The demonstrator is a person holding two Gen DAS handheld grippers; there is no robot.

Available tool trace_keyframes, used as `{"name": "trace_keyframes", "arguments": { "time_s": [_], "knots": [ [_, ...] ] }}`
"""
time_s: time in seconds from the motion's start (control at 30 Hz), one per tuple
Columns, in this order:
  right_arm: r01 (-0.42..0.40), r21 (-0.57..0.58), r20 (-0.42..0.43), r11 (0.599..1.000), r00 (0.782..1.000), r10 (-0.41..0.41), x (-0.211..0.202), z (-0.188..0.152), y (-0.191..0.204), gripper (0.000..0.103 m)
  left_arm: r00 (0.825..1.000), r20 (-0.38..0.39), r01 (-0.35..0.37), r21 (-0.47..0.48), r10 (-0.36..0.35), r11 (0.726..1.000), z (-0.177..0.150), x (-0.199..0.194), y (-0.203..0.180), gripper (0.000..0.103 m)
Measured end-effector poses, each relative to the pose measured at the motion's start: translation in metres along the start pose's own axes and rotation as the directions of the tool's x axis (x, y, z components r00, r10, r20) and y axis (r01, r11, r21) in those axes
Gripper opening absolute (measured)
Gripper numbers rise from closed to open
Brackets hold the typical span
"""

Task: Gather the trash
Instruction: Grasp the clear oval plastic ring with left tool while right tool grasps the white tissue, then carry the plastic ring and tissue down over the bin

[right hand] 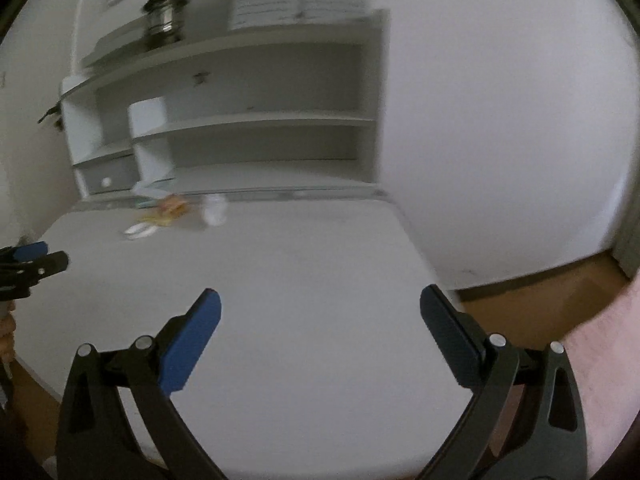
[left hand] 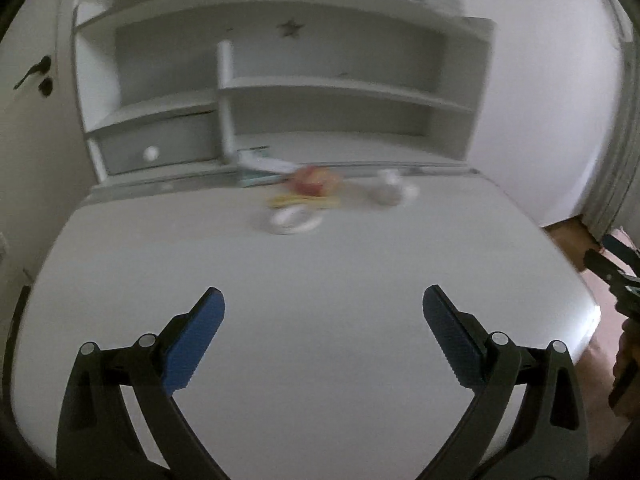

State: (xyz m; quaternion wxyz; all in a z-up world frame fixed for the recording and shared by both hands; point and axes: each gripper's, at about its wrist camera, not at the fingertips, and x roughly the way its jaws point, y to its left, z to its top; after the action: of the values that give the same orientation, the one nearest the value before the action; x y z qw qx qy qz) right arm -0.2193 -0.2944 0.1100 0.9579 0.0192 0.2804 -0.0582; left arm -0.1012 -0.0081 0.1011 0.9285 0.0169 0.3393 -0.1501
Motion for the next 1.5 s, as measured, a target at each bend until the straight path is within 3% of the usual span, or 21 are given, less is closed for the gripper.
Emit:
{"name": "trace_keyframes", "arguments": {
  "time_s": [0.17, 0.33, 0.4, 0.57, 0.63, 0.67, 0.7, 0.87, 0.93, 1.0, 1.07, 1.13, 1.5],
  "knots": [
    [-0.077, -0.039, -0.049, 0.996, 0.996, 0.075, 0.048, 0.019, 0.059, 0.096, 0.996, -0.088, 0.006, 0.047, -0.001, 0.999, 0.009, 0.041, 0.045, 0.096],
    [-0.132, -0.066, -0.120, 0.989, 0.985, 0.123, 0.095, 0.039, 0.097, 0.096, 0.987, -0.160, 0.049, 0.145, -0.026, 0.988, 0.032, 0.101, 0.046, 0.094],
    [-0.133, -0.089, -0.134, 0.987, 0.984, 0.121, 0.109, 0.046, 0.107, 0.096, 0.979, -0.201, 0.074, 0.152, -0.043, 0.986, 0.039, 0.117, 0.046, 0.080],
    [-0.121, -0.100, -0.171, 0.988, 0.980, 0.103, 0.141, 0.061, 0.119, 0.096, 0.972, -0.231, 0.092, 0.194, -0.045, 0.977, 0.056, 0.143, 0.034, 0.073],
    [-0.128, -0.097, -0.182, 0.987, 0.977, 0.109, 0.150, 0.066, 0.119, 0.096, 0.972, -0.228, 0.102, 0.205, -0.054, 0.973, 0.061, 0.148, 0.029, 0.065],
    [-0.128, -0.100, -0.185, 0.987, 0.977, 0.108, 0.155, 0.068, 0.121, 0.095, 0.973, -0.223, 0.105, 0.210, -0.057, 0.972, 0.063, 0.149, 0.026, 0.055],
    [-0.125, -0.110, -0.188, 0.986, 0.977, 0.103, 0.160, 0.070, 0.122, 0.092, 0.975, -0.216, 0.107, 0.215, -0.060, 0.971, 0.065, 0.150, 0.023, 0.044],
    [-0.133, -0.118, -0.251, 0.984, 0.963, 0.100, 0.199, 0.079, 0.131, 0.076, 0.973, -0.216, 0.133, 0.210, -0.086, 0.969, 0.066, 0.149, 0.024, 0.042],
    [-0.132, -0.111, -0.270, 0.985, 0.958, 0.098, 0.211, 0.079, 0.133, 0.064, 0.971, -0.216, 0.148, 0.187, -0.107, 0.971, 0.066, 0.149, 0.028, 0.042],
    [-0.138, -0.093, -0.297, 0.986, 0.949, 0.105, 0.222, 0.075, 0.134, 0.037, 0.969, -0.216, 0.157, 0.169, -0.119, 0.973, 0.067, 0.148, 0.029, 0.042],
    [-0.175, -0.075, -0.319, 0.982, 0.937, 0.143, 0.225, 0.073, 0.134, 0.030, 0.968, -0.214, 0.163, 0.157, -0.127, 0.974, 0.067, 0.148, 0.032, 0.042],
    [-0.177, -0.079, -0.320, 0.981, 0.936, 0.143, 0.225, 0.073, 0.134, 0.024, 0.968, -0.214, 0.164, 0.154, -0.129, 0.974, 0.066, 0.148, 0.033, 0.042],
    [-0.168, -0.073, -0.265, 0.983, 0.953, 0.143, 0.211, 0.076, 0.129, 0.024, 0.969, -0.200, 0.173, 0.131, -0.144, 0.976, 0.065, 0.145, 0.035, 0.042]
  ]
}}
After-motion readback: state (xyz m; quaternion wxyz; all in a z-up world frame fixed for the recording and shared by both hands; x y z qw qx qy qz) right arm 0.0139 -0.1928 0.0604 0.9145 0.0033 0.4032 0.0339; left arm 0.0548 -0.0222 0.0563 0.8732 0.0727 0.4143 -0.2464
